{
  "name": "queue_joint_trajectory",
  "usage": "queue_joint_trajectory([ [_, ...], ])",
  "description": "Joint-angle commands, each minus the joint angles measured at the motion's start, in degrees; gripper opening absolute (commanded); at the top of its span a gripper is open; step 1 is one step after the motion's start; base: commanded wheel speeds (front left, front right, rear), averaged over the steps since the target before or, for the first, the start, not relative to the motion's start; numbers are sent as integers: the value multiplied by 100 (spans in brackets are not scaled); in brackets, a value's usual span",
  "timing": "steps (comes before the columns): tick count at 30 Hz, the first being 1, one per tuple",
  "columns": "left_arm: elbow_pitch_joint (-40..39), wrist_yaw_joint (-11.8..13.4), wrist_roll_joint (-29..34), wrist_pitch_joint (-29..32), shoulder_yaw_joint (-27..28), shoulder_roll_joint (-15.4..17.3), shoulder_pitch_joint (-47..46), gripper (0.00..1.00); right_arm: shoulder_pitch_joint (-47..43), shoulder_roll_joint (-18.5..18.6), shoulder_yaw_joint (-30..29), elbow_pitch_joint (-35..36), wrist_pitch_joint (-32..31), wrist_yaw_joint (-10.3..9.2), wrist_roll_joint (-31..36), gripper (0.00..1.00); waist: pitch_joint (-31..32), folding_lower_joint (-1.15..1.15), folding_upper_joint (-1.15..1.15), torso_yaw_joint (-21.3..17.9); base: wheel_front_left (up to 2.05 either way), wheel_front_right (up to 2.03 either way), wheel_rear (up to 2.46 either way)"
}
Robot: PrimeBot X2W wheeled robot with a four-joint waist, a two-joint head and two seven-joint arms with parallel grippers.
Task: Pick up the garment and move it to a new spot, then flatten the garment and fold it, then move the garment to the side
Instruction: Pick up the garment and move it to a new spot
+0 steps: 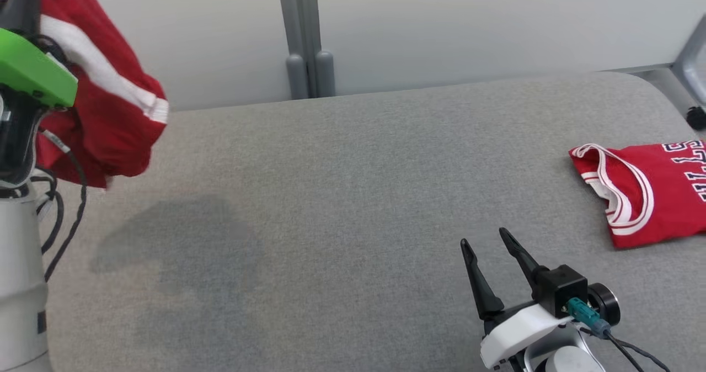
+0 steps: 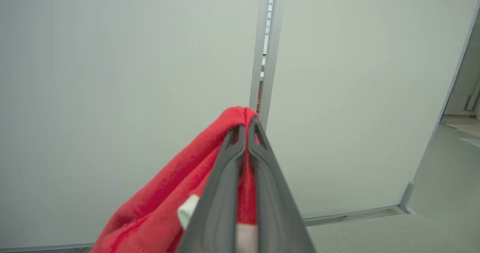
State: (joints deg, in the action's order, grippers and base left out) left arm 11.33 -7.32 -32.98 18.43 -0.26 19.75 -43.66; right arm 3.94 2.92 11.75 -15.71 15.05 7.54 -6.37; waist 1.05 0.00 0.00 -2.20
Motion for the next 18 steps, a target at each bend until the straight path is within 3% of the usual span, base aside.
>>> queue_joint_trajectory([
  [1,-272,15,-124,20,-28,-115,139,0,-1,7,-4,42,14,-11,-30,100,45,0,0,-443,0,0,0],
  [9,-1355,152,-252,-170,-440,-846,766,0,95,3,2,143,15,-11,7,100,-99,0,0,-1121,0,0,0],
  [18,-612,85,-172,-620,-1092,-1352,1460,0,111,1,-29,210,15,-11,31,100,-385,0,0,-1768,0,0,0],
])
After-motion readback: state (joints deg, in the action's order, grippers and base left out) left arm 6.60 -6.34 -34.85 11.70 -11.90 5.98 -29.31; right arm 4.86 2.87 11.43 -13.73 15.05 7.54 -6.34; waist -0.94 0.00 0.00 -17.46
